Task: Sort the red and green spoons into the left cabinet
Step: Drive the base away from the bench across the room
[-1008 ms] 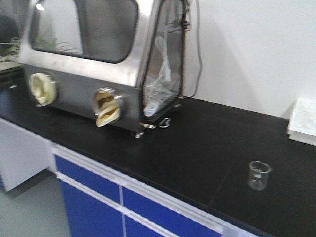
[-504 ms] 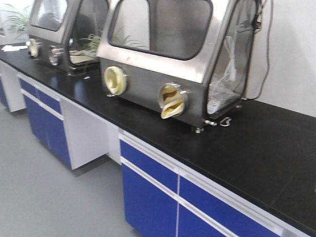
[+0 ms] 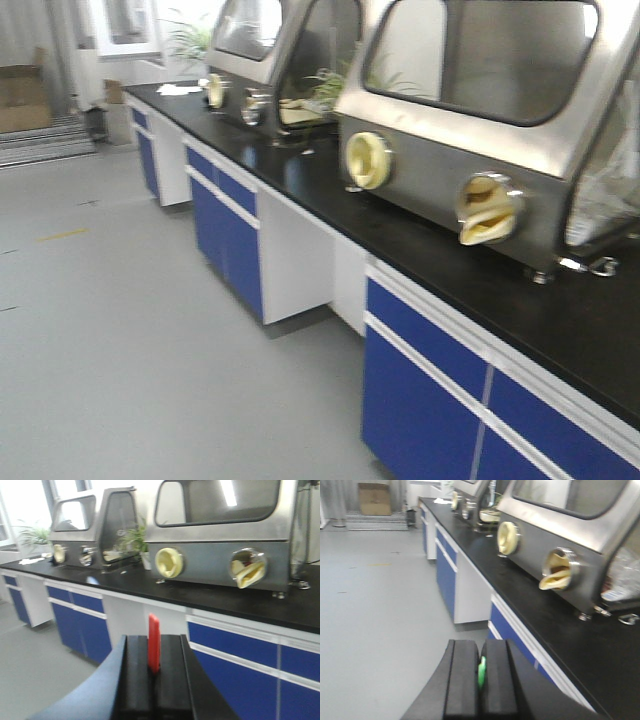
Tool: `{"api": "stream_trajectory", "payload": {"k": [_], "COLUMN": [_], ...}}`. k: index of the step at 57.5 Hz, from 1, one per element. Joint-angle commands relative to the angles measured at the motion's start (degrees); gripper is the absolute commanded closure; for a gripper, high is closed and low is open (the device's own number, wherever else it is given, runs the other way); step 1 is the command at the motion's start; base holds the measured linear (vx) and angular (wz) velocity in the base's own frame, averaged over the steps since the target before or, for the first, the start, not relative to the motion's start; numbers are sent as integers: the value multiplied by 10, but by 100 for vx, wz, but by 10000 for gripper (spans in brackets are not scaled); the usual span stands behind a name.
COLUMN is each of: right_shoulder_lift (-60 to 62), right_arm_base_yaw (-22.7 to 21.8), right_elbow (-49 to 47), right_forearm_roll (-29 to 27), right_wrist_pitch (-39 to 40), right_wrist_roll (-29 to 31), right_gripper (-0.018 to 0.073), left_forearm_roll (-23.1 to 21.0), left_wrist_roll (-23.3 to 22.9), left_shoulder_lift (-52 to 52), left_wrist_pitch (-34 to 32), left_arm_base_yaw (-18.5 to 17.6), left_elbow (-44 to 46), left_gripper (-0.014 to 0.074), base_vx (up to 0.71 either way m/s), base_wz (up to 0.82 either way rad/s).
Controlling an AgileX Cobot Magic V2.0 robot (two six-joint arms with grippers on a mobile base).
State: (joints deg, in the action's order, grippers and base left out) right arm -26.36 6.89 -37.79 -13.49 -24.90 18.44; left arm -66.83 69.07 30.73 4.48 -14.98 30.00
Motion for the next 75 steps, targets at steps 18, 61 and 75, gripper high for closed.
{"api": "stream_trajectory", "payload": {"k": [18, 61, 75], "right_shoulder_lift": [-3, -3, -3], "right_arm_base_yaw": [-2, -2, -2], "right_elbow": [-15, -15, -15], "right_forearm_roll": [-1, -1, -1], "right_wrist_pitch": [46, 46, 46], "right_wrist_roll": [1, 1, 1], "right_gripper": [564, 564, 564], "left_forearm_roll": [-9, -9, -9], "left_wrist_roll": [-4, -4, -4], "left_shoulder_lift": [1, 1, 1], "left_wrist_pitch": [-21, -21, -21], "left_arm_base_yaw": [-4, -4, -4], "left_elbow": [16, 16, 16], "left_gripper": [597, 597, 597], "base_vx": [7, 26, 42], "base_wz": [55, 40, 11]}}
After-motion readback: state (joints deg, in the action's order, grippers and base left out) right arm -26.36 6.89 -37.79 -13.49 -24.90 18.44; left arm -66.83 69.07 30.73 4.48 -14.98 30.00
